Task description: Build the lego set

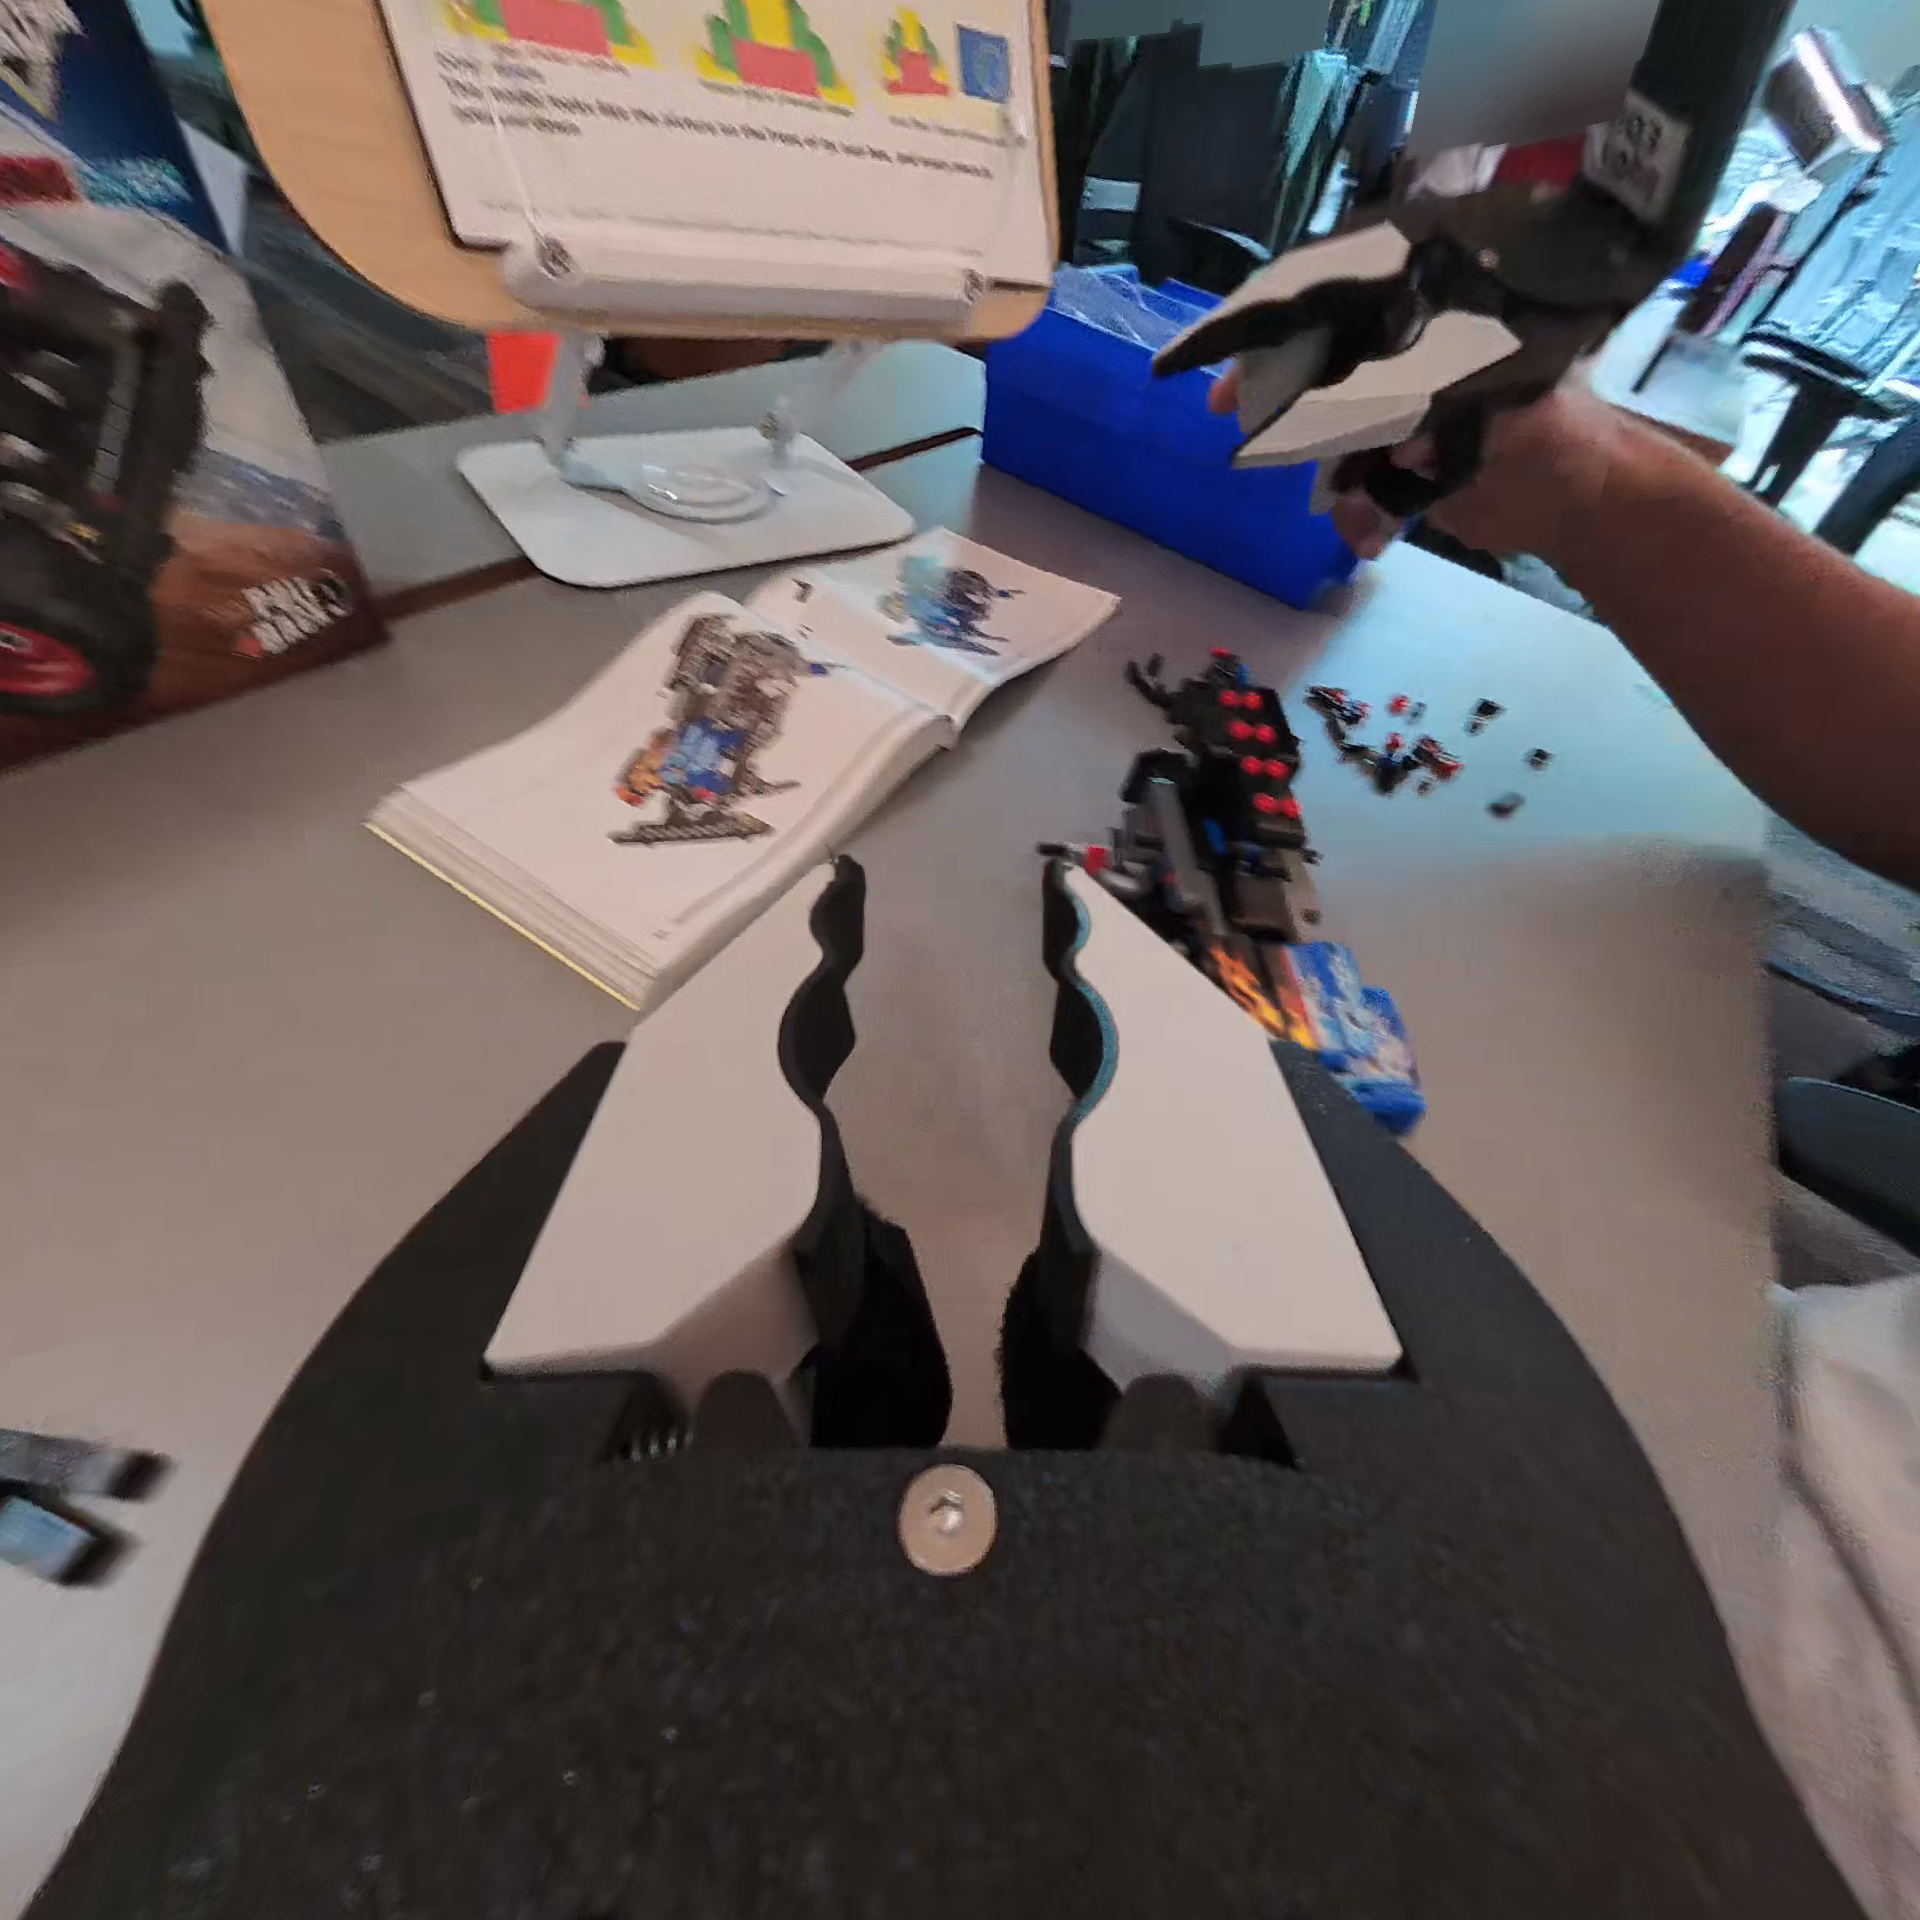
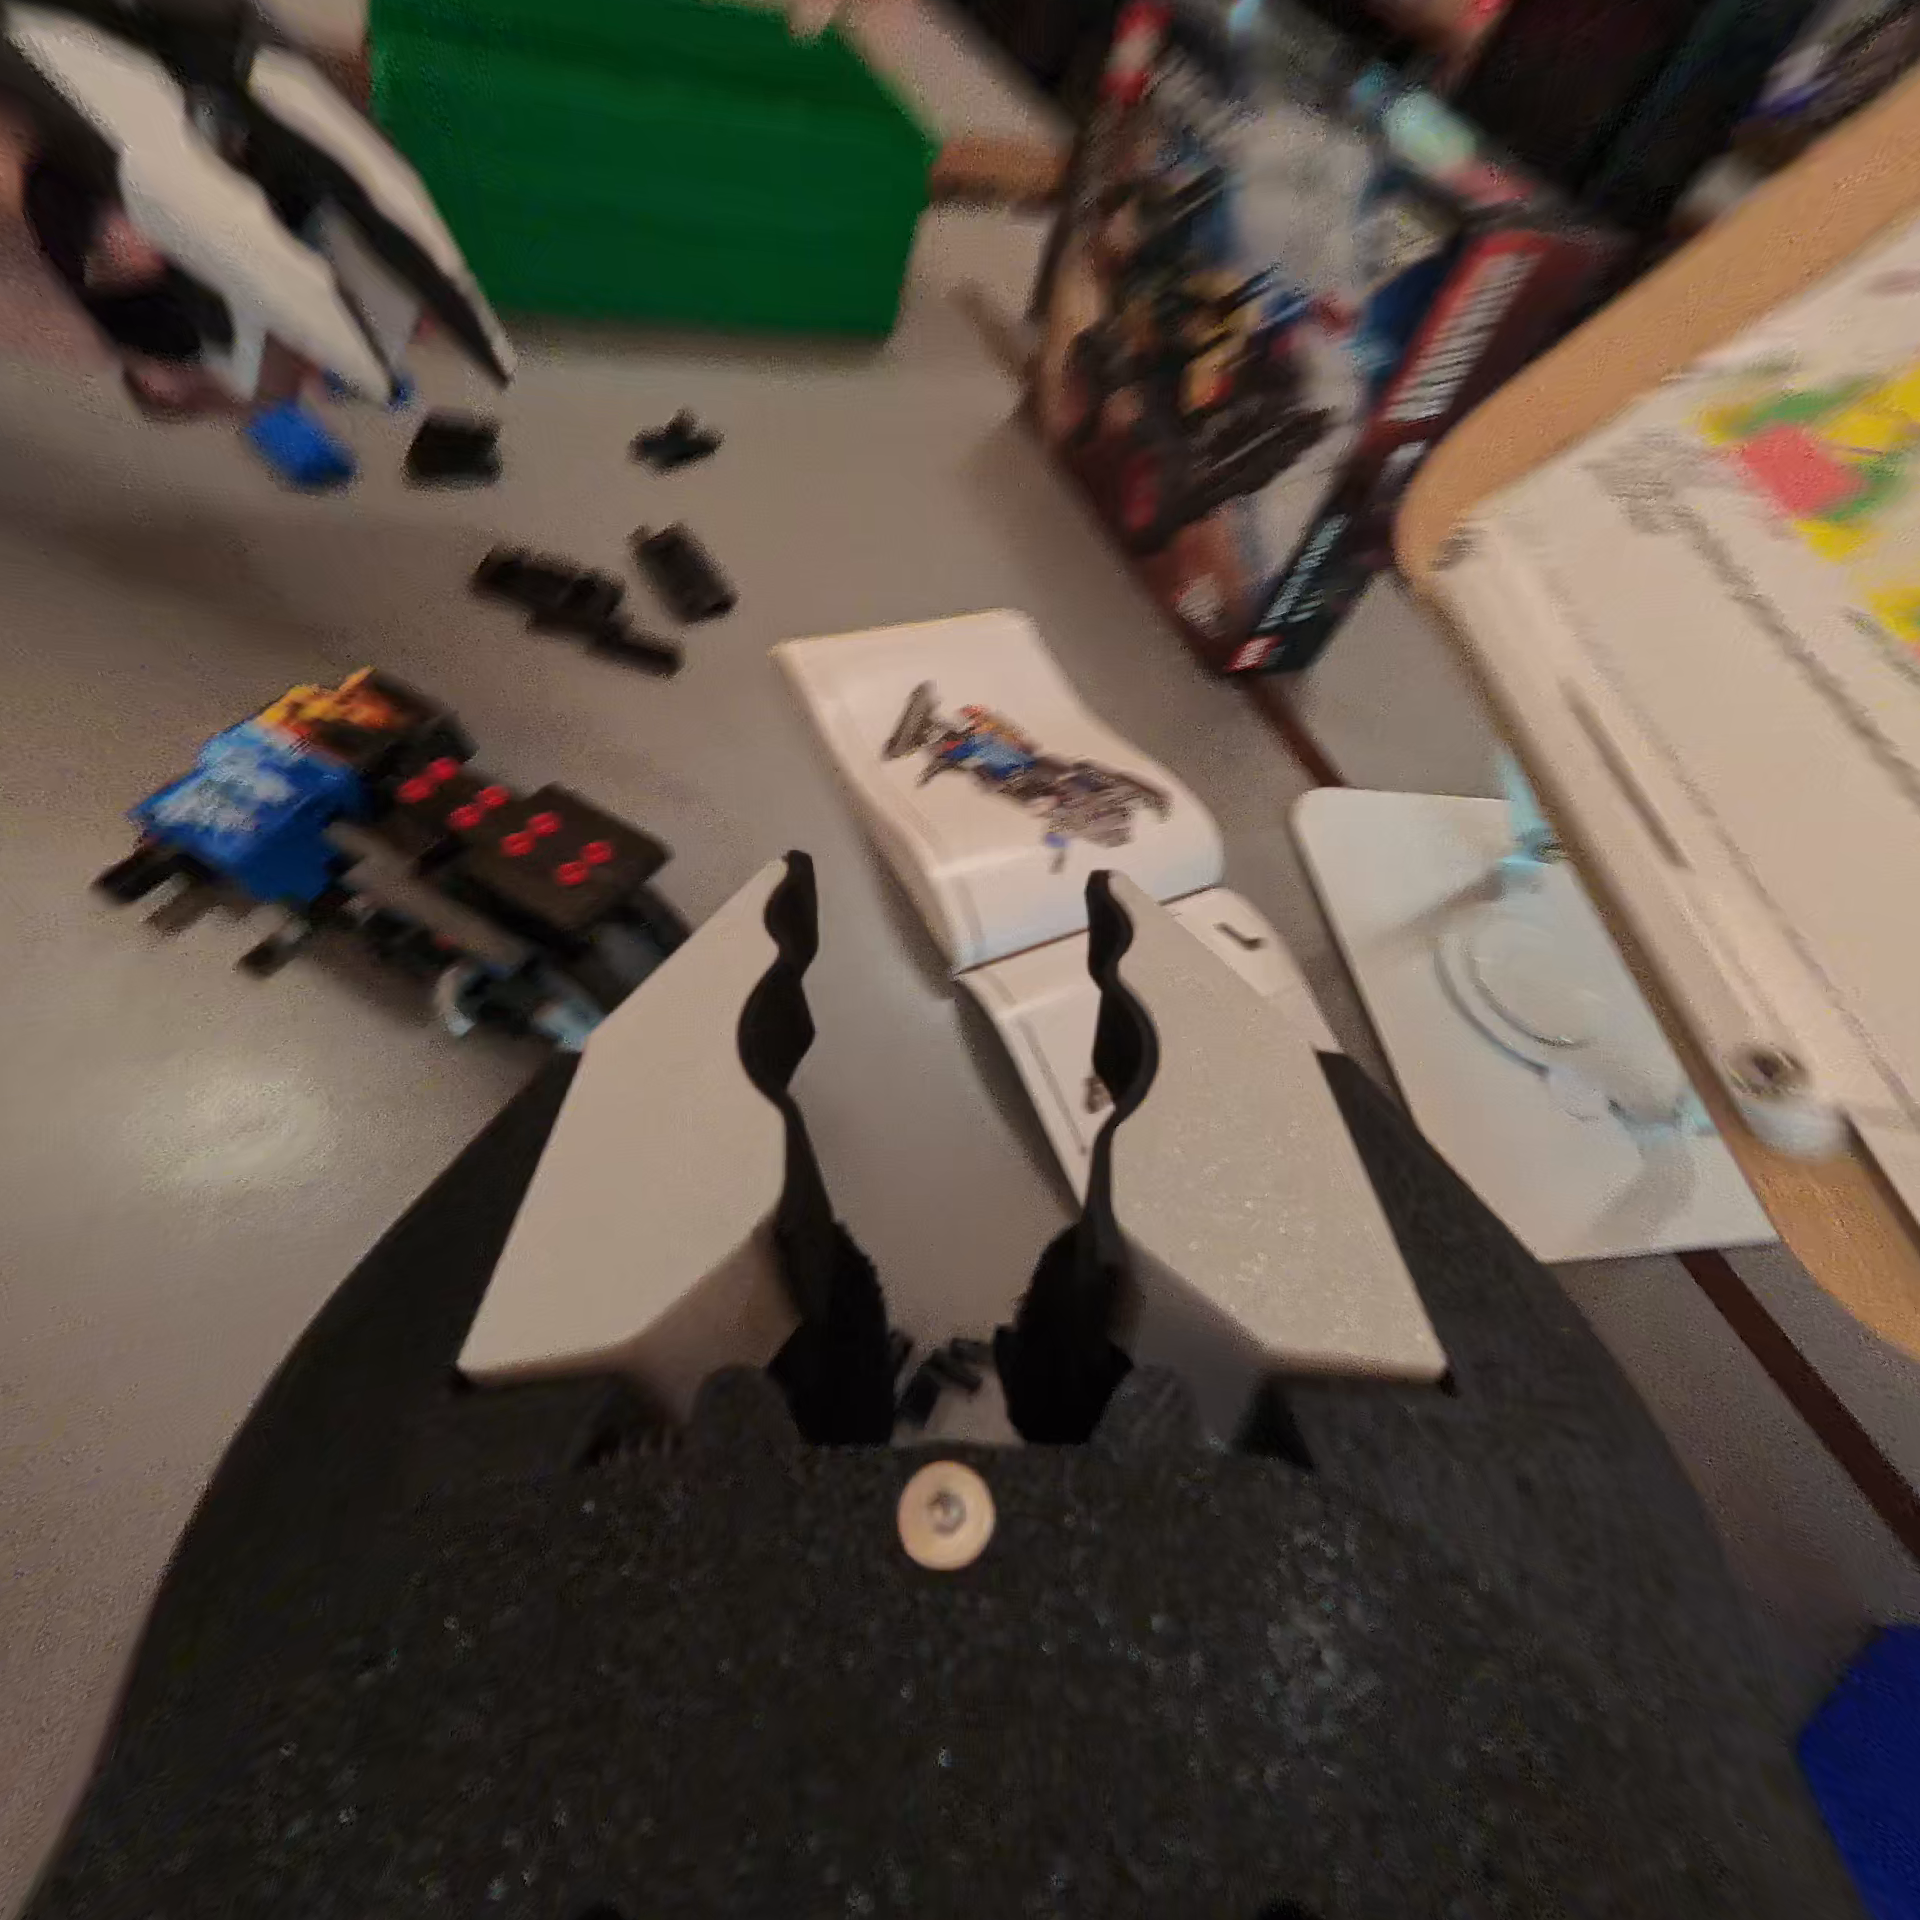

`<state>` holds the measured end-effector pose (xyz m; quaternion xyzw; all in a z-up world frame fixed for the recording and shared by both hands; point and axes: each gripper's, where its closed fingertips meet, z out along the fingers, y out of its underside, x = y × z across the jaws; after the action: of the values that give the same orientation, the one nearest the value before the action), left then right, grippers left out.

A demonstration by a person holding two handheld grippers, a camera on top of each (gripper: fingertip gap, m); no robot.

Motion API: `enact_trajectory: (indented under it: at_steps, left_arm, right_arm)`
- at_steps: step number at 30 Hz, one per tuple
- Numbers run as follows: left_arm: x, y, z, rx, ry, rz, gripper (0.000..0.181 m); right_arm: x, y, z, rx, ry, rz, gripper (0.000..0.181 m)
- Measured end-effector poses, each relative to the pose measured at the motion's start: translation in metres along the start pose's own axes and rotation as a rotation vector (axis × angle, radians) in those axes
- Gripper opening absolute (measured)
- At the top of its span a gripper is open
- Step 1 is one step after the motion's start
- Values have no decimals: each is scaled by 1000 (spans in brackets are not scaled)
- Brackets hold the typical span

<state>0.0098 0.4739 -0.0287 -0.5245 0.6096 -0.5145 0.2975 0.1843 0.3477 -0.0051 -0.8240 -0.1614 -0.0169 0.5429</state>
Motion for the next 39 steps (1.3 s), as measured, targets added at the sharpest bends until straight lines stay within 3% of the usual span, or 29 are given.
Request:
enact_trajectory:
  at_steps: [1, 3, 5, 7, 11, 15, 20, 24, 28, 32, 37, 39]
  left_arm:
    - [-10, -7, 5, 16, -28, 33, 33]
    - [-24, -17, 16, 26, -82, 109, 33]
    - [-32, -22, 25, 40, -124, 171, 34]
    - [-40, -26, 30, 77, -174, 214, 41]
    - [-46, -22, 26, 110, -233, 234, 40]
    - [-63, -12, 14, 101, -328, 319, 32]
    - [-76, 7, 20, 43, -294, 163, 32]
    - [-79, 16, 24, 17, -239, 55, 32]
    - [-81, 20, 26, -4, -243, 71, 32]
    - [-82, 28, 30, -33, -232, 69, 32]
    - [-76, 26, 40, -35, -219, 75, 32]
    - [-62, 15, 53, -61, -168, 64, 32]
  right_arm:
    - [21, 6, -9, 90, 103, 56, 52]
    - [55, 37, -25, 141, 296, 206, 49]
    - [60, 67, -27, 68, 315, 303, 49]
    - [66, 76, -37, 6, 377, 298, 33]
    - [85, 72, -58, 125, 595, 244, 33]
    - [78, 74, -49, 35, 574, 243, 39]
    - [75, 102, -37, -57, 515, 383, 32]
    - [82, 132, -37, -177, 520, 439, 49]
    - [77, 140, -34, -207, 460, 554, 63]
    - [63, 139, -28, -227, 353, 654, 60]
    - [70, 135, -36, -220, 390, 616, 56]
    - [85, 141, -47, -262, 500, 528, 55]
